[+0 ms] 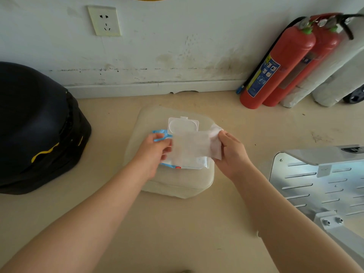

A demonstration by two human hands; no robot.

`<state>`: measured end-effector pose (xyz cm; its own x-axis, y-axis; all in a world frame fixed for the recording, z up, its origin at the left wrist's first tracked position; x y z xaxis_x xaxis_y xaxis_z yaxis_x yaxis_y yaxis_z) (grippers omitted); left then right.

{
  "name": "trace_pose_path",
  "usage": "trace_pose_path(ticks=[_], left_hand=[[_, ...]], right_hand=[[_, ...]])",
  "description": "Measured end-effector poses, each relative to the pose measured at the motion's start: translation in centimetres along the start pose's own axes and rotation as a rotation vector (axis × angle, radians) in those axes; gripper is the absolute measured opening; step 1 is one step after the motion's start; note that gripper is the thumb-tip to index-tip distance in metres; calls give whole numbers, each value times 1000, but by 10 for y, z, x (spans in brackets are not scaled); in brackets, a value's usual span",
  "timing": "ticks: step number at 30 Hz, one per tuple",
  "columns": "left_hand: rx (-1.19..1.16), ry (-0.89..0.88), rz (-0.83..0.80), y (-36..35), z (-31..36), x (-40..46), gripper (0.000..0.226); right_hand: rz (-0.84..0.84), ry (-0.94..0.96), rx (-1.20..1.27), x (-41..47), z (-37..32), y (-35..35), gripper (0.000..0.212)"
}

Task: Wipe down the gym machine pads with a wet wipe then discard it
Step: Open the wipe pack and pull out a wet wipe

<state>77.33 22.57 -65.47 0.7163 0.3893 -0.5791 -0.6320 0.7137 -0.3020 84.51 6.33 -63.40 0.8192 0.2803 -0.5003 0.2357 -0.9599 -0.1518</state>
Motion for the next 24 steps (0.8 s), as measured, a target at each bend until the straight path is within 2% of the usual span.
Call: trace_pose_path(ticks=[1,3,4,6,8,11,13,17,20,24], left_hand=[[196,-124,63,0,-2,1,25],[342,-284,21,-12,0,-8,18],[329,-283,-56,-21,1,-14,13],[272,-250,-158,-36,2,-21,19],[222,-270,-169,-42,3,-22,22],[186,-266,-188,-36,6,-20,8],[202,-249,-107,-25,7,-13,16],[77,-256,226,-2,12,1,19],[133,-262,293,3,14,5,24],[70,-247,371,3,16,10,35]], right_hand=[[7,15,-38,-1,-2,0,23],[-17,45,-86,-4,-5,-2,23],[-48,58,-84,-7,-6,-4,23],[-126,66,-78,-11,-6,-10,22],[-169,67,-88,-13,-5,-14,20],[-127,90,-94,-14,-6,-12,20],[-55,110,-64,-15,-10,-5,24],[136,32,-25,-21,-16,12,28],[159,-58,-47,-25,-19,12,22],[208,-91,5,-27,-22,9,23]])
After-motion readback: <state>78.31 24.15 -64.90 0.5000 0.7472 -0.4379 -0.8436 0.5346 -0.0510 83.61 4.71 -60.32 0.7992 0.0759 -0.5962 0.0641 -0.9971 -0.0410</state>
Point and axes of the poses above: each hand's wrist, its own x-axis towards the middle knuckle, its own y-axis out of the back of the hand, z = x × y, the point moved 1 cm from there along x, towards the middle knuckle, and after that the axes turned 12 degrees about -x, right-handed, at the moved point
